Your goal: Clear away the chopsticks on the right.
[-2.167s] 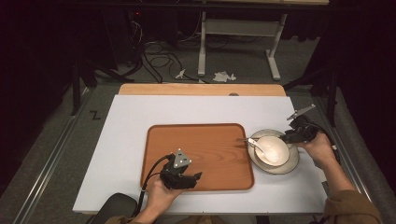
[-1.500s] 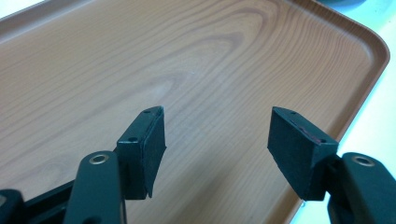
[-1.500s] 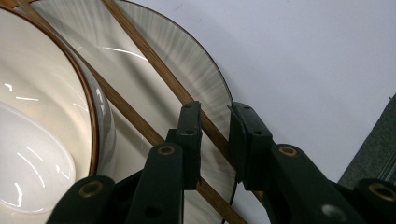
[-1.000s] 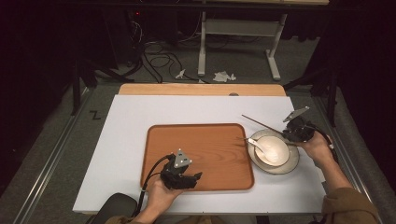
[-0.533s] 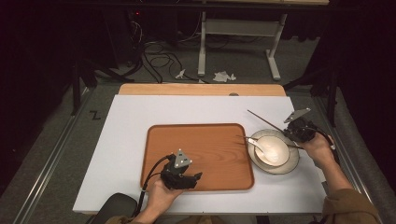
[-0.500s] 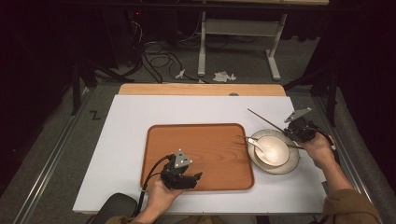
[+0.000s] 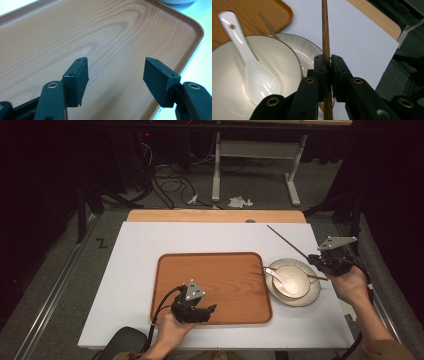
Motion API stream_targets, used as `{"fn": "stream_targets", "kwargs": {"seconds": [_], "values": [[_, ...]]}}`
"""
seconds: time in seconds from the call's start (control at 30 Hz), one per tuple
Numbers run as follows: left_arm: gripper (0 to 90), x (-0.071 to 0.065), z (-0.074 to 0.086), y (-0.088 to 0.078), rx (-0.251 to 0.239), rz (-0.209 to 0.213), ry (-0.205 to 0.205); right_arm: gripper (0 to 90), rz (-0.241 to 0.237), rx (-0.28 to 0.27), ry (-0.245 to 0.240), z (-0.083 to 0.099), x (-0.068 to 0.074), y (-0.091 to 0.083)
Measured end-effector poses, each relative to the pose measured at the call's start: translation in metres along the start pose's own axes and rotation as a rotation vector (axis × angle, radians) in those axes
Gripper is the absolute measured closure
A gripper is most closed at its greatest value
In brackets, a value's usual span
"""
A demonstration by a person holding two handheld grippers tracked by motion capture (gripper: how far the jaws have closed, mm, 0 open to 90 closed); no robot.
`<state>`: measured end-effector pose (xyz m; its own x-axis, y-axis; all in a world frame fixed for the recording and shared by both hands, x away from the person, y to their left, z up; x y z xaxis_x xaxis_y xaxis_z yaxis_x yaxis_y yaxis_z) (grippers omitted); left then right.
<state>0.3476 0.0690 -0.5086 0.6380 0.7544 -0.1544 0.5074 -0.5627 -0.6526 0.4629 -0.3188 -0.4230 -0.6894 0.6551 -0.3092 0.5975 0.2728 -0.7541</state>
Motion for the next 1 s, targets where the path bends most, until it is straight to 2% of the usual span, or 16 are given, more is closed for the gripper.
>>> {"fn": "stream_targets", "kwargs": {"seconds": [0.1, 0.13, 0.17, 0.23, 0.27, 0.47, 0.57, 0.6, 0.67, 0.7, 0.77, 0.87, 1.0], "values": [[36.8, 0.0, -0.001, -0.001, -0.007, 0.006, 0.003, 84.4, 0.001, -0.025, -0.017, -0.004, 0.014, -0.014], [36.8, 0.0, -0.001, -0.001, -0.007, 0.006, 0.003, 84.4, 0.001, -0.025, -0.017, -0.004, 0.014, -0.014], [36.9, 0.0, -0.002, -0.001, -0.006, 0.007, 0.001, 84.4, -0.004, -0.037, -0.022, -0.007, 0.023, -0.022], [36.8, 0.0, -0.002, -0.001, -0.009, 0.01, 0.004, 84.4, -0.008, -0.045, -0.028, -0.008, 0.026, -0.025], [36.9, -0.001, -0.003, -0.001, -0.01, 0.01, 0.008, 84.4, -0.015, -0.06, -0.031, -0.012, 0.037, -0.033], [36.8, -0.002, -0.005, 0.001, -0.012, 0.03, 0.003, 84.4, -0.037, -0.089, -0.02, -0.02, 0.065, -0.047], [36.9, -0.003, -0.006, 0.002, -0.016, 0.038, 0.006, 84.3, -0.034, -0.085, -0.021, -0.022, 0.079, -0.047], [36.9, -0.003, -0.006, 0.002, -0.016, 0.038, 0.006, 84.3, -0.034, -0.085, -0.021, -0.022, 0.079, -0.047], [36.8, -0.003, -0.008, 0.004, -0.015, 0.044, 0.009, 84.3, -0.042, -0.088, -0.033, -0.024, 0.093, -0.045], [36.8, -0.003, -0.008, 0.004, -0.015, 0.044, 0.009, 84.3, -0.042, -0.088, -0.033, -0.024, 0.093, -0.045], [36.8, -0.004, -0.008, 0.005, -0.01, 0.047, 0.013, 84.3, -0.062, -0.092, -0.039, -0.026, 0.105, -0.042], [36.9, -0.005, -0.009, 0.005, -0.012, 0.051, 0.017, 84.3, -0.087, -0.102, -0.029, -0.028, 0.116, -0.037], [36.9, -0.006, -0.009, 0.005, -0.016, 0.053, 0.016, 84.3, -0.119, -0.08, -0.039, -0.031, 0.135, -0.028]]}}
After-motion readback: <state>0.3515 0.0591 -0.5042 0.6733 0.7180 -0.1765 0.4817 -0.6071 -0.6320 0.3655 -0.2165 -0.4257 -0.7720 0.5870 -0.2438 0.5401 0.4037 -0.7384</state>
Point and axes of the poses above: each handheld gripper's, and its own axes: y roughly forward along the jaws, z roughly out of its underside, x roughly to its left, the point moved 4 cm from there along y, roughly forward along the jaws, and after that the axes turned 5 degrees about -y, right-handed, at the moved point
